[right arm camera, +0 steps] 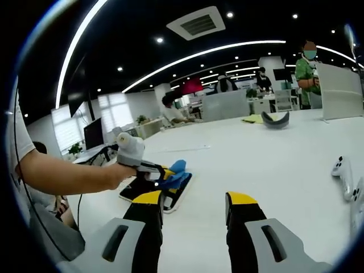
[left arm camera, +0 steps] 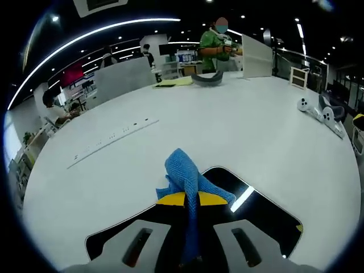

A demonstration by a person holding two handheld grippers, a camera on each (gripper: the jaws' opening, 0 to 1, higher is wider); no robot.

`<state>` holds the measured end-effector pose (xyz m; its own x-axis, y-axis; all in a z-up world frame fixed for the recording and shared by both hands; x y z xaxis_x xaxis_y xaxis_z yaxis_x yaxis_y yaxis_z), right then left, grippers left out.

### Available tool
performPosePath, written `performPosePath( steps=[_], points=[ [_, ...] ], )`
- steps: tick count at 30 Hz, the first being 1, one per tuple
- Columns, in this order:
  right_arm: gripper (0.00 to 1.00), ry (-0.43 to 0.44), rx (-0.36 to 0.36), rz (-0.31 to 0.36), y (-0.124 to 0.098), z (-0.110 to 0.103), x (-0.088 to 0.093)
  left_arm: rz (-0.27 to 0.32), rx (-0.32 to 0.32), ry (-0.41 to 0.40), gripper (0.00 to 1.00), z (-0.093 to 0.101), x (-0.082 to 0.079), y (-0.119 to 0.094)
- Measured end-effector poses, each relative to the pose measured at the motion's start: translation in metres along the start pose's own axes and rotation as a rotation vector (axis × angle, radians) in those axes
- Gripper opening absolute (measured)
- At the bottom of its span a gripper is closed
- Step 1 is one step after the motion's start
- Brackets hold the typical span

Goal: Wipe the mirror surface with the cleaning cloth until all visible marks leave the cleaned area.

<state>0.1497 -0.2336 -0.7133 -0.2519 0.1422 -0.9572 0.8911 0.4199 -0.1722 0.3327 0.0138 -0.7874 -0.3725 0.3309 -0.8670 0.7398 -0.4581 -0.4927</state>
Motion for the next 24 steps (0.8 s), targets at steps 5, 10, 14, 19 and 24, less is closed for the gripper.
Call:
performPosePath(
  steps=[5, 10, 14, 19, 24],
  points=[
    [0.42, -0.001, -0.003, -0.001, 0.0, -0.001, 0.0, -0.001, -0.01, -0.012, 0.03, -0.004, 0.001, -0.003],
    [0.42, 0.001, 0.001, 0.0, 0.0, 0.0, 0.0, -0.003, -0.014, -0.012, 0.03, -0.009, 0.003, -0.005],
    [0.42, 0.0, 0.002, 0.0, 0.0, 0.0, 0.0, -0.008, -0.024, -0.013, 0.03, -0.018, 0.006, -0.011],
    [0.41, -0.002, 0.002, -0.003, 0.0, -0.001, 0.0, -0.011, -0.038, -0.024, 0.03, -0.029, 0.011, -0.018],
    [0.41, -0.007, 0.003, -0.006, 0.0, -0.001, 0.001, -0.015, -0.048, -0.029, 0.03, -0.038, 0.015, -0.023]
  ],
)
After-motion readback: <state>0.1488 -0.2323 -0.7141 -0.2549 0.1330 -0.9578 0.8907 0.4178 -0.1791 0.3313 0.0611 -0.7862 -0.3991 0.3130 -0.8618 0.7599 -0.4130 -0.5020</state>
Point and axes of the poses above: the point that each gripper's makers call its tool centre point, and the gripper's own axes: y roughly forward along the fingers, z roughly to its right, x roughly out of its underside, the point moved 8 cm from there along -y, roughly backward along the fingers, and after that the axes turned 7 degrees about z, right-handed, at the moved point
